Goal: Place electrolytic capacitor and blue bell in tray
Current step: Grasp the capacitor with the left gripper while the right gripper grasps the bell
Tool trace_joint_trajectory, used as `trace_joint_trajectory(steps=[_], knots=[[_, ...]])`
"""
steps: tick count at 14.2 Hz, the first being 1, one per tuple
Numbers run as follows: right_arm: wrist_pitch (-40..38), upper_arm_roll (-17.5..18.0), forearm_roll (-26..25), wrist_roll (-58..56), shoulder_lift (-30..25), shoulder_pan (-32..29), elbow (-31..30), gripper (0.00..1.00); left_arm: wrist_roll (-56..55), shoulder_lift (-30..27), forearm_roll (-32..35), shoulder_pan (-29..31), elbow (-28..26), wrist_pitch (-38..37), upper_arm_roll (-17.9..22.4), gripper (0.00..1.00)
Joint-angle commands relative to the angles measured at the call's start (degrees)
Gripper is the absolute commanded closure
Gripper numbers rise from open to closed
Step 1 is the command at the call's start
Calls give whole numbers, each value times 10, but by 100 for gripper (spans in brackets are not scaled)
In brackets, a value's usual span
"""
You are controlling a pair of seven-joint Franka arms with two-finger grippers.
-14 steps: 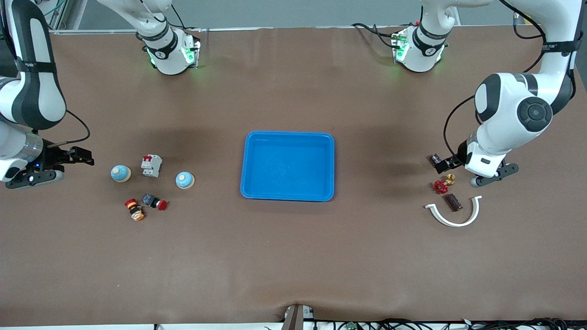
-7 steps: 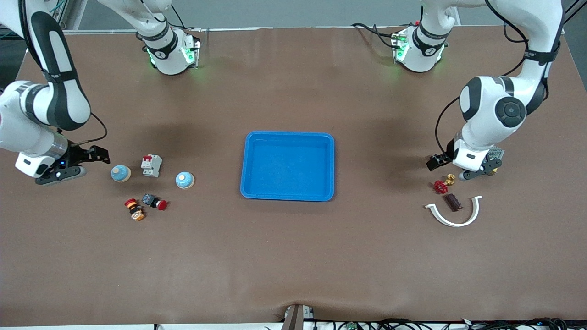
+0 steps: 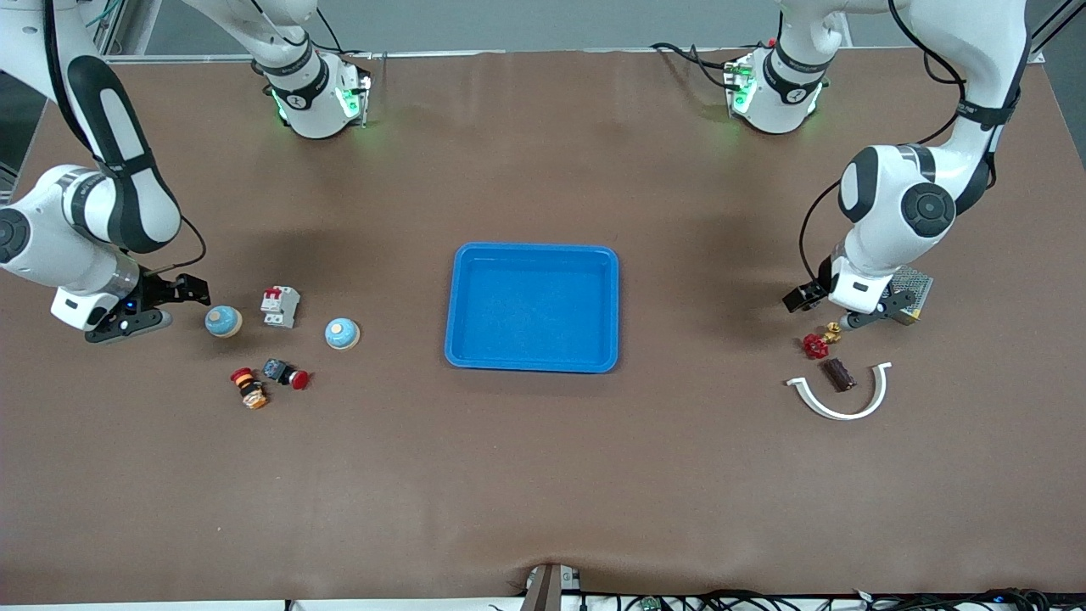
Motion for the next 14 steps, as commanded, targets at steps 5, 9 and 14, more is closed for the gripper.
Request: trace_joint_trajectory(steps=[5, 9, 14], knots=[[48, 11, 16, 7, 12, 8, -31, 0, 2, 34, 27, 19, -12, 52, -1, 0], [54, 10, 27, 43, 18, 37, -31, 0, 2, 38, 27, 18, -12, 52, -1, 0], [92, 9, 26, 38, 43, 33, -30, 0, 2, 40, 27, 18, -17, 54, -1, 0]])
